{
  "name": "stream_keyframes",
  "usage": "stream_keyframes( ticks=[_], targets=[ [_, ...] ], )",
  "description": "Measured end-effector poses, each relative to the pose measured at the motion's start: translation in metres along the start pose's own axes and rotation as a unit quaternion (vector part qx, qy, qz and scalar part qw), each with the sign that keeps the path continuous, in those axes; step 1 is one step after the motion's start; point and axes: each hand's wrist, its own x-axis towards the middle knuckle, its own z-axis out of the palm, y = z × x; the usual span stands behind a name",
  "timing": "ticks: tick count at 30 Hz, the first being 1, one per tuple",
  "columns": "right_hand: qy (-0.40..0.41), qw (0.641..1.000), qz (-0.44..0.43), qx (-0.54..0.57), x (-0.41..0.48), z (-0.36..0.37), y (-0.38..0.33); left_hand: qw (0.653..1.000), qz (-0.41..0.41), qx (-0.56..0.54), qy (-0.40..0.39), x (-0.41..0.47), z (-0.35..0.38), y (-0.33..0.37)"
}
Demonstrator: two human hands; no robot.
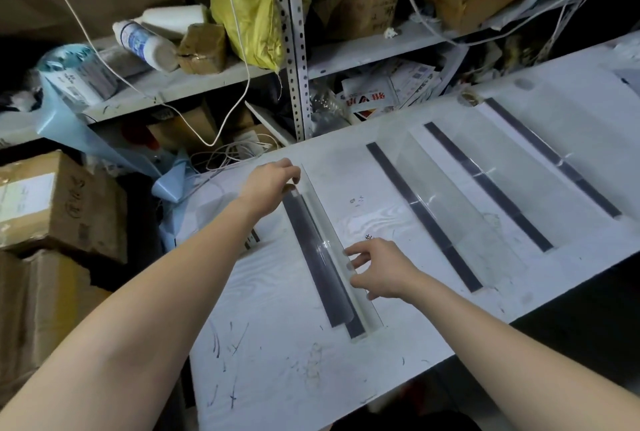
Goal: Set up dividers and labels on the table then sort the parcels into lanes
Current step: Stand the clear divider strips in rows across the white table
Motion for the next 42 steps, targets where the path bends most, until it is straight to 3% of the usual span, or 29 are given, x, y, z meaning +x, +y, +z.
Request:
stream_keyframes(
  ticks=[9,26,42],
  targets=[
    [0.028,0.997,-0.011,-0.076,-0.011,0.005,0.013,0.997,0.019,0.076,0.015,0.040,-0.003,-0.018],
    [0.066,0.992,0.004,-0.107,-0.026,0.004,0.034,0.990,0.093,0.077,-0.067,0.101,-0.011,-0.028],
    [0.042,0.993,0.004,-0.112,-0.025,0.018,0.039,0.990,0.065,0.093,-0.079,0.096,-0.014,-0.038]
  ],
)
